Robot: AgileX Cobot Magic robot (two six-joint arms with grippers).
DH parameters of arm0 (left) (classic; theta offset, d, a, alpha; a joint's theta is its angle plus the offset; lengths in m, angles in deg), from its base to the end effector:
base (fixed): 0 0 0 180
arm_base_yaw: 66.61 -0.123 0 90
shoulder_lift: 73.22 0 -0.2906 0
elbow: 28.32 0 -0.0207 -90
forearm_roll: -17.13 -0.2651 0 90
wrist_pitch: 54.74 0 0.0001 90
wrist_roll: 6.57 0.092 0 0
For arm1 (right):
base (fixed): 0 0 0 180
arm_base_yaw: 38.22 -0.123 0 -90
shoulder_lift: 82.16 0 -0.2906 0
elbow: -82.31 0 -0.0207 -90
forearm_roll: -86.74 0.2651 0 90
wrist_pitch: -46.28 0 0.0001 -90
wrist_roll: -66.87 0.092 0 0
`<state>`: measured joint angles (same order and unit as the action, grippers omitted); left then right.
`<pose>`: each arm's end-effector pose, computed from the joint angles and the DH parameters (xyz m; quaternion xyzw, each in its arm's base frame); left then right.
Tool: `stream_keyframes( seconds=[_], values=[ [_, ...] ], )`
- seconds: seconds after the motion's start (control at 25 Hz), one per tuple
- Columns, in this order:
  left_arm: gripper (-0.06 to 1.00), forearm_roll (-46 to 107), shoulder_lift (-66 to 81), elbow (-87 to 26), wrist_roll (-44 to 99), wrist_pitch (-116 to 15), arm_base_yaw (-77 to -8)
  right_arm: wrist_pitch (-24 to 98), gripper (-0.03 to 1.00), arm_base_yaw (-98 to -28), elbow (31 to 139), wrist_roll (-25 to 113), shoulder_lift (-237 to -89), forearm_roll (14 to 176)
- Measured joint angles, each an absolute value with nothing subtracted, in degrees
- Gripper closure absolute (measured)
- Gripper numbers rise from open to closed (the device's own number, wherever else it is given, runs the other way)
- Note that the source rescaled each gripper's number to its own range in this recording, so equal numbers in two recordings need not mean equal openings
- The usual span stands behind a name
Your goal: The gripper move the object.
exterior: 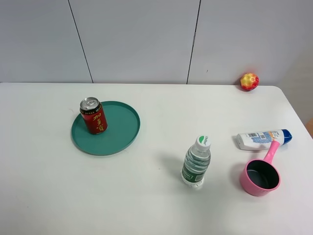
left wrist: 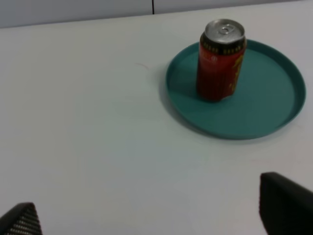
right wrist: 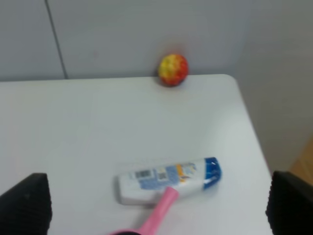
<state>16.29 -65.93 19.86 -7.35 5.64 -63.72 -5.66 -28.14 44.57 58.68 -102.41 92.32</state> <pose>0.0012 0.0011 0.2870 0.0153 0.8472 -0.0097 0.5310 0.0283 0.0021 0.3505 0.0161 0.8177 -0.0430 0.5738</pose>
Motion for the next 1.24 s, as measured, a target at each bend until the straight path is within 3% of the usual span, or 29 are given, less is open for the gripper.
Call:
stream_keyframes(
  seconds=[0.48,1.24],
  values=[
    [-0.06,16.29,-65.93,19.86,-7.35,5.64,-63.72,-14.65,0.29,-31.36,33.51,60.23,-89.87,88.23],
    [-0.06,16.29,-65.93,19.86,-7.35,5.64,-63.72,-14.59,0.29,-31.65,33.37,65.13,-89.65,84.38]
  ],
)
